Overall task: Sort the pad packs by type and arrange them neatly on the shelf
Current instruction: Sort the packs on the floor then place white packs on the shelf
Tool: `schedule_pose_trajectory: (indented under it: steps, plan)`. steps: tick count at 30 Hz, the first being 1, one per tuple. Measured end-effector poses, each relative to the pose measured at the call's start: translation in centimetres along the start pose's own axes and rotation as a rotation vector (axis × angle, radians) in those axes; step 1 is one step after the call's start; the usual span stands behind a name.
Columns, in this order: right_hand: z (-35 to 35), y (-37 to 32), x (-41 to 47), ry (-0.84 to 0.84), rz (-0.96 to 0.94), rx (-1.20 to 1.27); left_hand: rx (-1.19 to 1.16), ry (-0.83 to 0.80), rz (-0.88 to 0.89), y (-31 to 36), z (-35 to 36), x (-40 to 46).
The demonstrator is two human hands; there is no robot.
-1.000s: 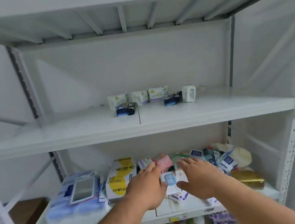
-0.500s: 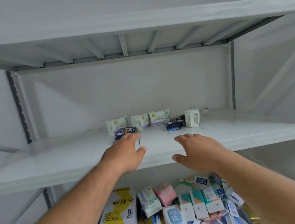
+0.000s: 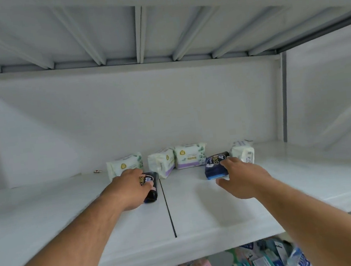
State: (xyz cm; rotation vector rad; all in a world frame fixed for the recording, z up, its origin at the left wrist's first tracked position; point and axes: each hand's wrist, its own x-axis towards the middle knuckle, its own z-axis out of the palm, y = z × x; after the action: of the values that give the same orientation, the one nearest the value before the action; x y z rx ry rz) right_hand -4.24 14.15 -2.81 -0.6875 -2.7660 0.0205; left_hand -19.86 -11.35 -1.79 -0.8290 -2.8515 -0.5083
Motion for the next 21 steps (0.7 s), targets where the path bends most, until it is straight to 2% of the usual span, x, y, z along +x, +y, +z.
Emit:
schedule_pose_trajectory:
  steps: [7,12,18,21]
  plan:
    - [2.3,0.9,6.9,-0.043,0.036,-0.025,-0.006,-0.142,-0.032,-0.7,2.5,4.3]
    - [3.9,1.4,9.1,-0.122,0.066,-0.018,0.047,-0.107,-0.009,0.1,3.1,4.0]
    - [2.3,1.6,6.1,-0.16,-0.159,-0.056,0.064,-0.134,0.083,1.7,2.4,1.4]
    - [0.9,2.3,3.2,-0.213,-0.274,0.036,0.017,-0.18,0.073,1.3,1.1,0.8]
